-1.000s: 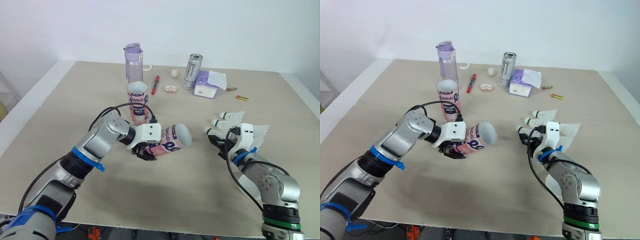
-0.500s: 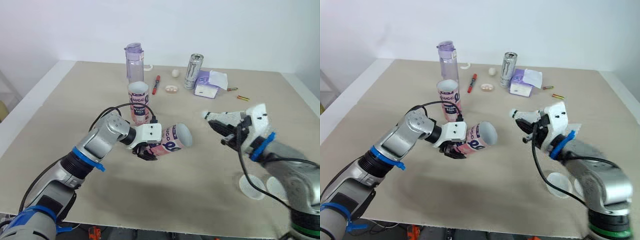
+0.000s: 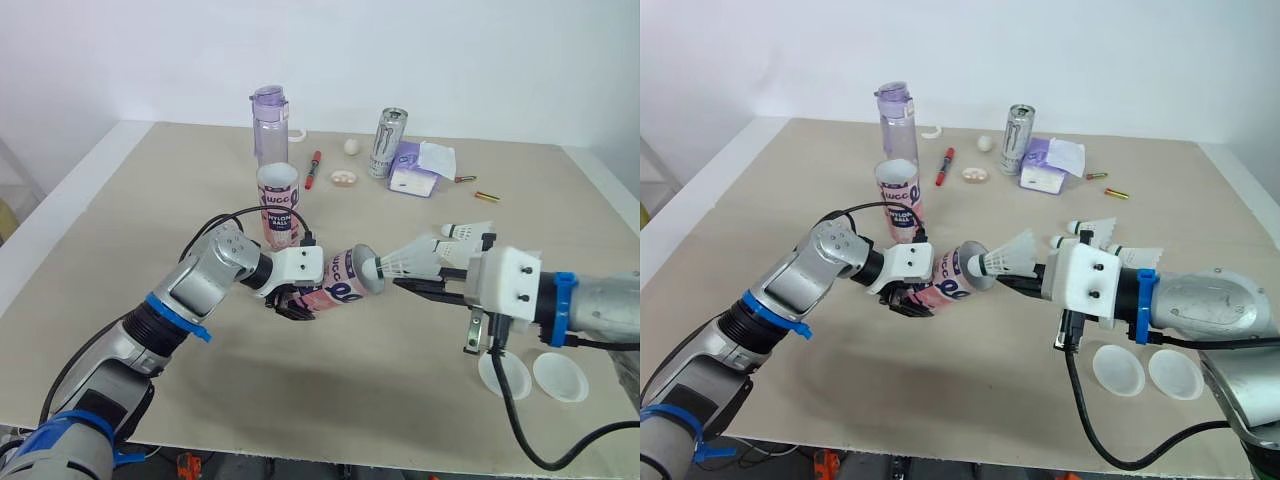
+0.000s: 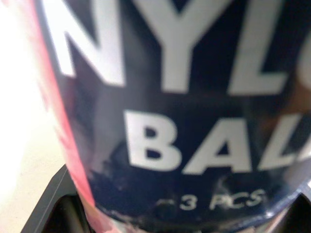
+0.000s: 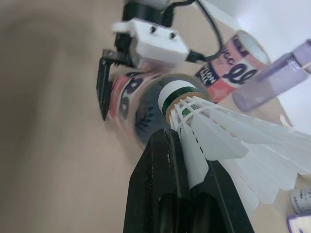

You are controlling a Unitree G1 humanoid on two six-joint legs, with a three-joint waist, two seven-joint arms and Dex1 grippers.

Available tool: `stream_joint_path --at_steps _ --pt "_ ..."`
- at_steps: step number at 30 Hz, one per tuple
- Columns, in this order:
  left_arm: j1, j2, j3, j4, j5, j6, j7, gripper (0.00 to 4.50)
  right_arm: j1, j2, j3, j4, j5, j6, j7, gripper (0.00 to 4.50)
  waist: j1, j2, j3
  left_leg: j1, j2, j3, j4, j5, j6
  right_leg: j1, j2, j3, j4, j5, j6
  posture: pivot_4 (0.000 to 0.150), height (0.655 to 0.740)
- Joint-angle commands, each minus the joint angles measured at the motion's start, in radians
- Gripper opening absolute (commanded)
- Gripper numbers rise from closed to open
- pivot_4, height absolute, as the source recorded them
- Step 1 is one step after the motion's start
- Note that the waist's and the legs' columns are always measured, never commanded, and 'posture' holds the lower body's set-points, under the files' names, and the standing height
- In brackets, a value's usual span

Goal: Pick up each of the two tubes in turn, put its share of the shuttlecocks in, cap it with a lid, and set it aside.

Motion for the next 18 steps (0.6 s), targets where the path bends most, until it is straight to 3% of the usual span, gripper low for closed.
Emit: stream_joint_path --at_steps 1,5,6,8,10,11,14,17,18 --pt "0.001 -0.004 -0.016 0.022 0.025 0.011 0.023 3.07 -0.037 0.001 0.045 0.012 -0.059 -0.046 0.003 0.04 0.000 0.000 0.000 0.000 0.000 0.000 0.000 0.000 0.000 0.000 0.000 0.000 0.000 0.000 0.000 0.150 0.7400" --pt "0.004 0.000 -0.015 0.019 0.026 0.014 0.023 3.07 -0.085 0.006 0.104 0.047 -0.101 -0.063 0.011 0.04 0.000 0.000 0.000 0.000 0.000 0.001 0.000 0.000 0.000 0.000 0.000 0.000 0.000 0.000 0.000 0.150 0.7400" --pt "0.004 0.000 -0.015 0.019 0.026 0.015 0.023 3.07 -0.095 0.006 0.111 0.054 -0.108 -0.068 0.013 0.53 0.000 0.000 0.000 0.000 0.000 0.001 0.000 0.000 0.000 0.000 0.000 0.000 0.000 0.000 0.000 0.150 0.7400" --pt "0.004 0.000 -0.015 0.018 0.026 0.017 0.024 3.07 -0.112 0.008 0.117 0.062 -0.107 -0.068 0.018 0.95 0.001 0.000 0.000 0.000 0.000 0.000 0.000 0.000 0.000 0.000 0.000 0.000 0.000 0.000 0.000 0.150 0.7400" --pt "0.005 0.001 -0.015 0.018 0.026 0.017 0.024 3.07 -0.128 0.013 0.106 0.057 -0.080 -0.052 0.025 1.90 0.001 0.000 0.000 0.000 0.000 0.001 0.000 0.000 0.000 0.000 0.000 0.000 0.000 0.000 0.000 0.150 0.7400" --pt "0.006 0.001 -0.016 0.018 0.027 0.018 0.024 3.07 -0.129 0.019 0.092 0.051 -0.056 -0.040 0.025 2.06 0.001 0.000 0.000 0.000 0.000 0.001 0.000 0.000 0.000 0.000 0.000 0.000 0.000 0.000 0.000 0.150 0.7400" --pt "0.006 0.000 -0.018 0.017 0.027 0.017 0.023 3.07 -0.094 0.058 0.005 0.041 0.044 0.030 -0.014 2.91 0.001 0.000 0.000 0.000 0.000 0.000 0.000 0.000 0.000 0.000 0.000 0.000 0.000 0.000 0.000 0.150 0.7400" --pt "0.005 -0.002 -0.018 0.018 0.025 0.015 0.021 3.07 -0.012 0.136 -0.169 0.075 0.161 0.123 -0.097 4.25 0.003 -0.001 0.000 0.000 0.000 0.000 0.000 0.000 0.000 0.000 0.000 0.000 0.000 0.000 0.000 0.150 0.7400" --pt "0.005 -0.003 -0.019 0.019 0.025 0.014 0.021 3.07 0.025 0.169 -0.239 0.104 0.191 0.163 -0.132 4.47 0.004 -0.001 0.000 0.000 0.000 -0.001 0.000 0.000 0.000 0.001 0.001 0.000 0.000 0.000 0.000 0.150 0.7400"
